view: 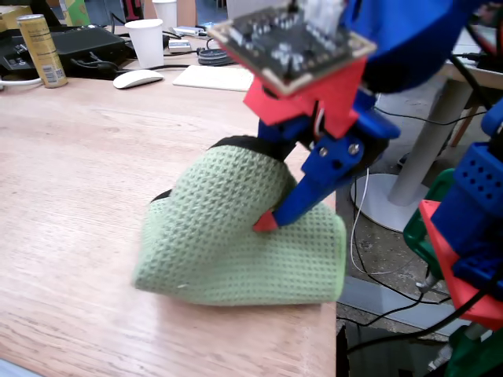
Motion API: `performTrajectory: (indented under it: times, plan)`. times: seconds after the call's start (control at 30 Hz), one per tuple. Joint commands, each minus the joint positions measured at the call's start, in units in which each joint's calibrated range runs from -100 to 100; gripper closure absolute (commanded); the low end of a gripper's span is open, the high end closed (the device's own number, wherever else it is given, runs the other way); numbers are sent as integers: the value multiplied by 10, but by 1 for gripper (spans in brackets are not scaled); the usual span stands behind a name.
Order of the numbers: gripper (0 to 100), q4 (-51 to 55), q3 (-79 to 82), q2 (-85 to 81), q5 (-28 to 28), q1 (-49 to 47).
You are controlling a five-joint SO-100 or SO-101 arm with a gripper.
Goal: Clean the table
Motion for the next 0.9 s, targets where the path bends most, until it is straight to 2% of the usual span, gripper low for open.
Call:
performTrajectory:
  times: [0.0, 0.13, 0.33, 0.5, 0.67, 0.73, 0.8, 0.87]
  plan:
    - [100, -56, 0, -3, -3, -57]
    - [100, -56, 1, -2, -31, -114]
    - [100, -58, 44, 35, -26, -106]
    - [100, -177, 42, 135, -28, -99]
    - [100, -174, -4, 214, -31, -96]
    - [90, -173, -5, 213, -32, -94]
    - [72, -173, -2, 207, -32, -92]
    - [58, -172, 5, 203, -32, -89]
